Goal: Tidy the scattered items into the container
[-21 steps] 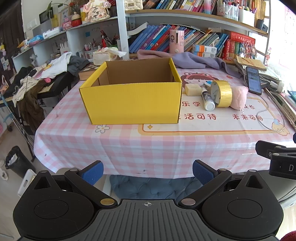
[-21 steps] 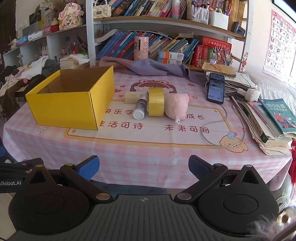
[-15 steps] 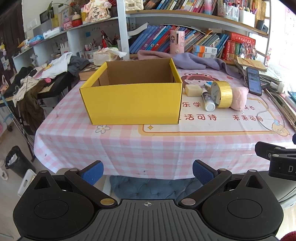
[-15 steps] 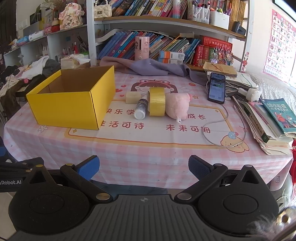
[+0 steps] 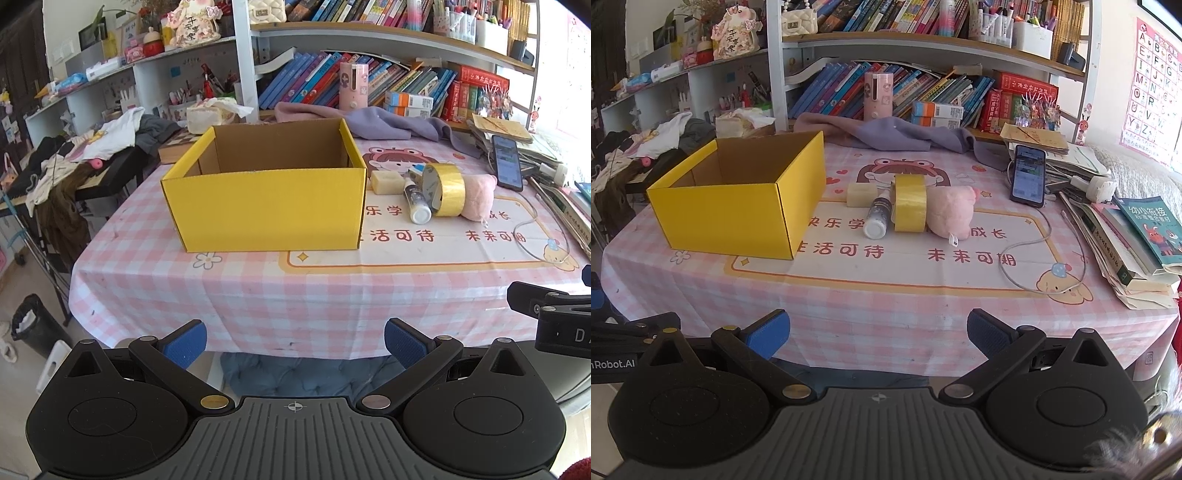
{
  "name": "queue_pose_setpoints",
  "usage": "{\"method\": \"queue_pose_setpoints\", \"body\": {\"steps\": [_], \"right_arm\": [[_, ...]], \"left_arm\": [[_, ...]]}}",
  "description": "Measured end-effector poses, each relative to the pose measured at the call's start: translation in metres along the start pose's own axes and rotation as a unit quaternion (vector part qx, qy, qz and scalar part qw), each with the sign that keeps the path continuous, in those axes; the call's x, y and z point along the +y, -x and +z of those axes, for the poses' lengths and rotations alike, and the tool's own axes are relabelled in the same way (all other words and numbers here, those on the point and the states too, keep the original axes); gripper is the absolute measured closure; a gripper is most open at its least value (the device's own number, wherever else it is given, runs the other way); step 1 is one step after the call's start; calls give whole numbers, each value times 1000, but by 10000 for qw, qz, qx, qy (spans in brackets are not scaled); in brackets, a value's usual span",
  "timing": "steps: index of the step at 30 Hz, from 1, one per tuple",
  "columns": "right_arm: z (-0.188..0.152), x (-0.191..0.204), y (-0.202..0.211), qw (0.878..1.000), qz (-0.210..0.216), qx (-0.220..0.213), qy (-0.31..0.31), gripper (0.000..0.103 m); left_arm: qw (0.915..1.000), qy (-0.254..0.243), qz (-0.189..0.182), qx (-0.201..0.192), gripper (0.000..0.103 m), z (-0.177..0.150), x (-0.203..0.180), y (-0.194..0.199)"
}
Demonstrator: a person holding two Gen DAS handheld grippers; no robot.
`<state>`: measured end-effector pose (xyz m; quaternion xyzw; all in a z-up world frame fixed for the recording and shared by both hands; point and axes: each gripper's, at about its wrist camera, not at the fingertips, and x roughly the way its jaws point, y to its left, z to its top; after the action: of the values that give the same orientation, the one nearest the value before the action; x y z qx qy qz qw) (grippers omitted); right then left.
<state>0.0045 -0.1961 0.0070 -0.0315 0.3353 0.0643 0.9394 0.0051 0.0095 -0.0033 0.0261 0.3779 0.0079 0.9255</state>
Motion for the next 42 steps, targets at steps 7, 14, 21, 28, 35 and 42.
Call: {"method": "queue_pose_setpoints", "body": {"steps": [7,14,21,28,35,42], "right_arm": [[6,0,-2,10000,56,77,-25,0],[6,3,-3,9999,71,98,-9,0],[8,5,-4,9999,75,126,6,0],[8,6,-5,9999,83,136,22,0],[9,10,-7,9998,100,142,60,0],[11,11,-7,9998,149,132,63,2]], "left_arm": [[10000,10,-2,18,0,-1,2,-1],[10000,29,-2,45,0,0,6,-3],[10000,-6,-12,49,0,0,5,-4],[10000,-21,-52,67,0,0,5,-6],[9999,12,-91,40,0,1,9,-7],[9999,40,-121,20,0,3,7,-8]]}}
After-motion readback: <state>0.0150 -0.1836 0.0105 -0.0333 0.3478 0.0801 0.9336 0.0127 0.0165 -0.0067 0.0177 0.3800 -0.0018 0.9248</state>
